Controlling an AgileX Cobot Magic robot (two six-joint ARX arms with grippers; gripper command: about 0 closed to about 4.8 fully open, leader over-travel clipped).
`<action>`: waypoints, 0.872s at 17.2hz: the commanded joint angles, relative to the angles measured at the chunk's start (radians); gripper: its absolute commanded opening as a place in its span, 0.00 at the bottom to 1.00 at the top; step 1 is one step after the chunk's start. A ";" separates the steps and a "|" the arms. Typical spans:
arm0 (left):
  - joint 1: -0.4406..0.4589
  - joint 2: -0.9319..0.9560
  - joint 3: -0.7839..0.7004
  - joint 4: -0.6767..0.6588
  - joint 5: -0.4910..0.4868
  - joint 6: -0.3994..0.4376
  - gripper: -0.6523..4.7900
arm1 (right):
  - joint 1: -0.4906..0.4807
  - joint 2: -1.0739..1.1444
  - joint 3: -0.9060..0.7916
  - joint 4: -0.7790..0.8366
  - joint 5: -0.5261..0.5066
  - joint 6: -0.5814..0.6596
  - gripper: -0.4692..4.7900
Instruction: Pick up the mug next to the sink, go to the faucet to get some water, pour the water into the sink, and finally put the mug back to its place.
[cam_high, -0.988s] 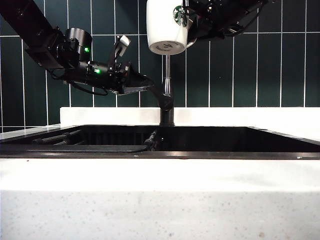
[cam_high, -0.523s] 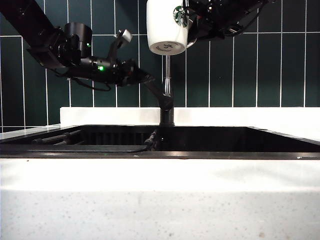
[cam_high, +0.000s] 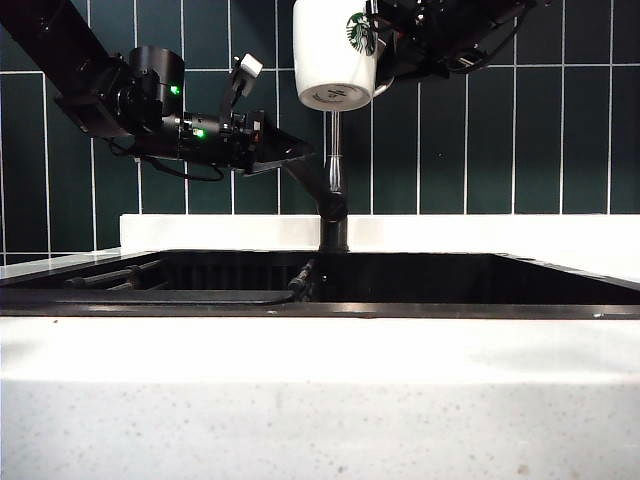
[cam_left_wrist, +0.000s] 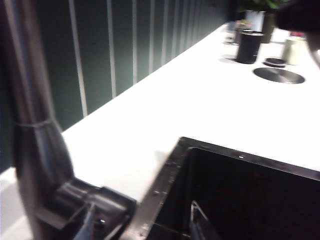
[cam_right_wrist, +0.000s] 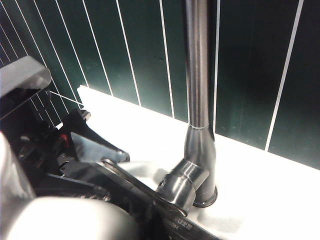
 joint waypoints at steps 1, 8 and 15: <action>-0.004 -0.006 0.002 0.001 0.038 -0.004 0.55 | 0.000 -0.014 0.012 0.048 -0.009 0.015 0.11; -0.004 -0.006 0.001 0.002 -0.024 0.003 0.56 | 0.000 -0.014 0.011 0.040 -0.009 0.015 0.11; -0.004 -0.006 0.001 -0.003 -0.188 0.066 0.56 | 0.000 -0.014 0.011 0.040 -0.010 0.015 0.11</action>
